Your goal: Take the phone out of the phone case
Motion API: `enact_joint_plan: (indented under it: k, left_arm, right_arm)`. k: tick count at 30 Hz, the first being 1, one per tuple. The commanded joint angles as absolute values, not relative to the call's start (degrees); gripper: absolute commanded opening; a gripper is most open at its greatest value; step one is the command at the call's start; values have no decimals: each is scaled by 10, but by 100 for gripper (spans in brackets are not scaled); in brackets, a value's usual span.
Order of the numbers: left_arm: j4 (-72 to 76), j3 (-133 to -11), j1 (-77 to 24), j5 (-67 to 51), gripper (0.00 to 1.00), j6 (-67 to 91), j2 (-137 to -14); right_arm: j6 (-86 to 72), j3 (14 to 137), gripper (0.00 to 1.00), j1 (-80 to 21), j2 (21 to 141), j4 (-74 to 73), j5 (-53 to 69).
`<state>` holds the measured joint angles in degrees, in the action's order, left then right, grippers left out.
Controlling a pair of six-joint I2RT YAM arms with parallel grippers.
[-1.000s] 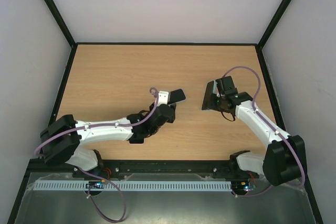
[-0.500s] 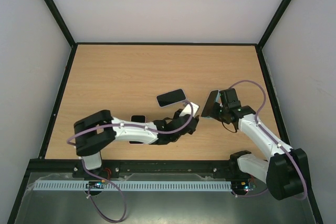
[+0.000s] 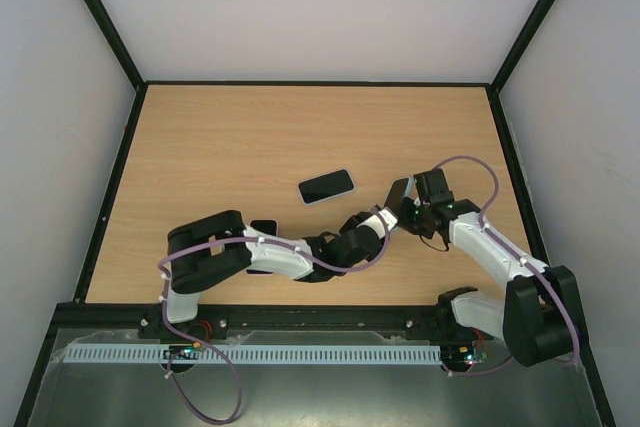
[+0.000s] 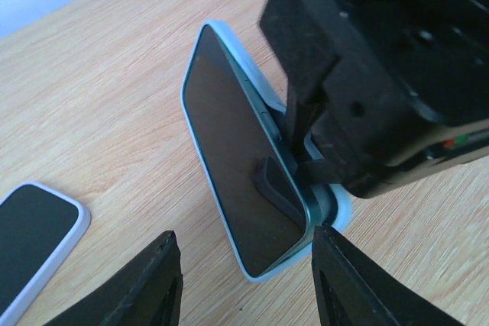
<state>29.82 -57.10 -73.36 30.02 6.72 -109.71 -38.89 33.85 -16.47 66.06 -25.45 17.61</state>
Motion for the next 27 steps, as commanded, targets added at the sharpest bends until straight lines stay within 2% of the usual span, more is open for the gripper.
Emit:
enact_joint_plan:
  k: [1, 5, 12, 20, 27]
  left_arm:
    - [312, -592, -737, 301, 45, 1, -1117]
    - [304, -598, -735, 308, 42, -28, -1129]
    - [299, -610, -734, 326, 48, -64, -1148]
    - [282, -628, -734, 405, 42, -86, -1168]
    - [294, -620, -734, 447, 41, -116, -1187]
  right_arm:
    - [-394, 333, 2, -163, 662, -206, 203]
    - [-392, 328, 2, -163, 662, -199, 216]
    - [-395, 323, 2, -163, 660, -194, 229]
    - [-391, 315, 2, -163, 642, -193, 238]
    - [-386, 311, 2, -163, 638, -195, 300]
